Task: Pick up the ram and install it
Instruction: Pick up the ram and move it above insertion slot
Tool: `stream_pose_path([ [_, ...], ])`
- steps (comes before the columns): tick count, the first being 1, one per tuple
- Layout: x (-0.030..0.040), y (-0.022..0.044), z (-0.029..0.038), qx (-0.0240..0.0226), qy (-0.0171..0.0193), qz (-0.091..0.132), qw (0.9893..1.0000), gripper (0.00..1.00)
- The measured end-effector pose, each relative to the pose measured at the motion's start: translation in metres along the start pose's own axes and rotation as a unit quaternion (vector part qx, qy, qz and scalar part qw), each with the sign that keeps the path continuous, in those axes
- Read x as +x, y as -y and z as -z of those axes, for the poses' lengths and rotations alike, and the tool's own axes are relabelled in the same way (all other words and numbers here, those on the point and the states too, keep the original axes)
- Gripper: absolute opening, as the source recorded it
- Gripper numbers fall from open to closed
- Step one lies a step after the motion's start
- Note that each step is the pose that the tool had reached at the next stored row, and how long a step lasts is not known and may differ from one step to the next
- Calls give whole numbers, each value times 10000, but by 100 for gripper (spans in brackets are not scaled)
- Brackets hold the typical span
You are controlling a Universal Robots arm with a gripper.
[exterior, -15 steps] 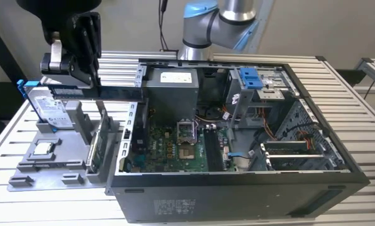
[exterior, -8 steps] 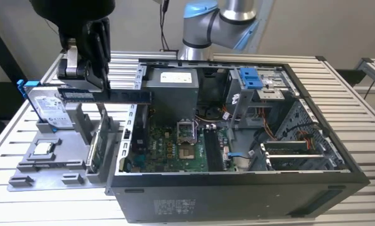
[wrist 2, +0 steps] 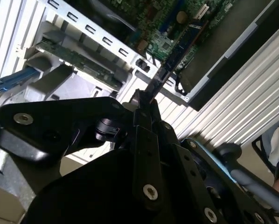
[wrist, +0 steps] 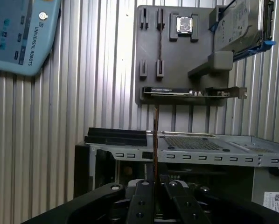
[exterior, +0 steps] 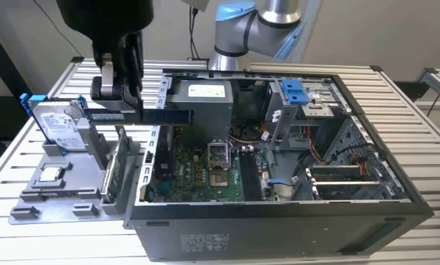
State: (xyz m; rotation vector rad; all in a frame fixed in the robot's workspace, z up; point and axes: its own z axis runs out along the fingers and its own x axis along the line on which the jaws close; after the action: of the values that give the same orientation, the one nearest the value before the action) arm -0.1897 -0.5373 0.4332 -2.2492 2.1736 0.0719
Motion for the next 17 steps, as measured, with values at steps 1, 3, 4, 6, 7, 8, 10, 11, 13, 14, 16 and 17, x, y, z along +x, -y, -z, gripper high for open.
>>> stream_pose_path([
  [1,1,21,-7,3,-1,7,10000,14],
  [3,3,71,-21,6,-3,20,10000,14],
  [4,5,101,-28,7,-4,26,10000,14],
  [6,7,155,-41,9,-5,36,10000,14],
  [7,8,183,-48,10,-6,42,10000,14],
  [8,10,210,-55,11,-6,48,10000,14],
  [10,12,264,-68,13,-9,58,10000,14],
  [11,13,292,-74,14,-9,63,10000,14],
  [13,16,350,-86,17,-10,71,10000,14],
  [14,17,381,-91,18,-11,74,10000,14],
  [16,19,443,-101,21,-11,80,10000,14],
  [17,21,475,-106,23,-11,83,10000,14],
])
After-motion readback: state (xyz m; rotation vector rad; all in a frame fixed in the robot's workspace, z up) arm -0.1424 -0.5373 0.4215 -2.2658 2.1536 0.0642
